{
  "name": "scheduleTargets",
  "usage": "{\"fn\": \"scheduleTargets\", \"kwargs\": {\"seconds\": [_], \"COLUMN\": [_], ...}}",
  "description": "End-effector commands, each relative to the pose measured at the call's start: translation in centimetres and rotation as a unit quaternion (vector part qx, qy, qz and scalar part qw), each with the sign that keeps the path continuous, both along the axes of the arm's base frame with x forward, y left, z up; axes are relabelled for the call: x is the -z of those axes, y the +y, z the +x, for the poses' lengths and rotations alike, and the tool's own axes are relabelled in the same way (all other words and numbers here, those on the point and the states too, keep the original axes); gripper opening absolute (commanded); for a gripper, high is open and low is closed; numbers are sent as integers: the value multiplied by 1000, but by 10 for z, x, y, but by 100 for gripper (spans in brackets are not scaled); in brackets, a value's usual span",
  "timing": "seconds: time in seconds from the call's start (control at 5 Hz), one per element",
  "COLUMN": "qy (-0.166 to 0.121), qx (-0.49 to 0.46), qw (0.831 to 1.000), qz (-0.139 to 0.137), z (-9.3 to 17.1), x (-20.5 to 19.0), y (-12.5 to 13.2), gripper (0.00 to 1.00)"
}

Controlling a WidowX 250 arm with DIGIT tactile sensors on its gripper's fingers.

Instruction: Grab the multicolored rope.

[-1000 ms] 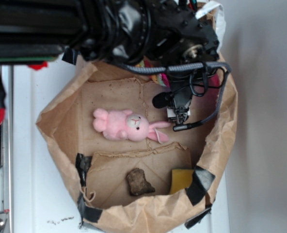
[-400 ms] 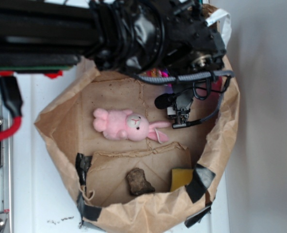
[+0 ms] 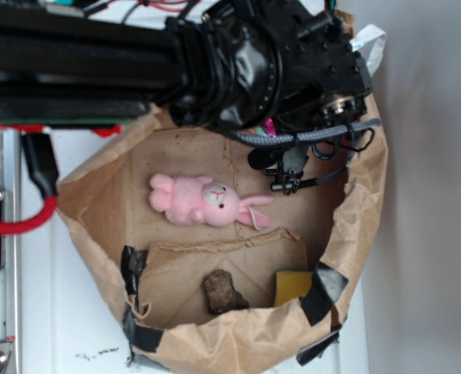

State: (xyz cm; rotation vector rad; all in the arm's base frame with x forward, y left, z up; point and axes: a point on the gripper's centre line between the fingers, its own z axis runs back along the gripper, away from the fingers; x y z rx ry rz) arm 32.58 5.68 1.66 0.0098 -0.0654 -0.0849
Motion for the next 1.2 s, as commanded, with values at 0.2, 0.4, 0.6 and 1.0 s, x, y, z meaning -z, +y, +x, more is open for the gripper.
{"fn": "scheduleTargets", "kwargs": {"seconds": [0.2,0.4,0.6,1.0], "qy": [-139,-136,-148,-162], "qx": [-27,-36,-31,12], "qw": [990,990,988,984], "qz": [-5,-8,-33,-69], "z": [46,41,26,-9], "x": [-4,-11,-43,-109], "y": [-3,0,-8,-52], "gripper": [0,0,0,0]}}
